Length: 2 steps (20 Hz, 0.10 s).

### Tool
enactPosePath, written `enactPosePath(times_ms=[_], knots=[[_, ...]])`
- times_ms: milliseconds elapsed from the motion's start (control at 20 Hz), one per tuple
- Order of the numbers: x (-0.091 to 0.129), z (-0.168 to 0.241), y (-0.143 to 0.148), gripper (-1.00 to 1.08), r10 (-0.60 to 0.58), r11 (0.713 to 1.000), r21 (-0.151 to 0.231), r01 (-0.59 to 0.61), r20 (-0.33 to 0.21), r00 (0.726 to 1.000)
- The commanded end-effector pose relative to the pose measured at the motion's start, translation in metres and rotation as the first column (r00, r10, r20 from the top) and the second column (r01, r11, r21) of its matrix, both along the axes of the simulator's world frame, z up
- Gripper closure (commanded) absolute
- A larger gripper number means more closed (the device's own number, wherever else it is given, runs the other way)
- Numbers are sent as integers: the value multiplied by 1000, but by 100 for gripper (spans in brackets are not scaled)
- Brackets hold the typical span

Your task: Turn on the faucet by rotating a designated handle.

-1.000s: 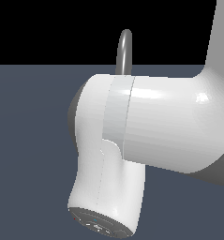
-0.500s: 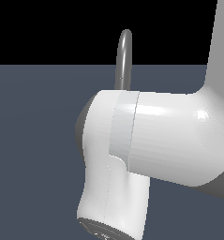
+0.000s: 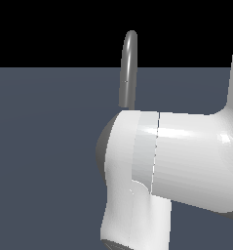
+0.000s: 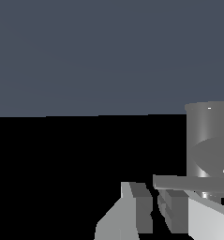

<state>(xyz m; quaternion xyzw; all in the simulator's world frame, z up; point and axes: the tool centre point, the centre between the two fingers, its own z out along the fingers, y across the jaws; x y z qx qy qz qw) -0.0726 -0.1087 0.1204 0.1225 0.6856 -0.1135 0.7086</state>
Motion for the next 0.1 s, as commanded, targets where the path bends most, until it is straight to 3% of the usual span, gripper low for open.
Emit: enactPosePath(times_ms=[0, 50], knots=[[4, -18, 13, 108, 126, 992, -4, -126, -33, 991], [4, -18, 13, 108, 126, 992, -4, -126, -33, 991]])
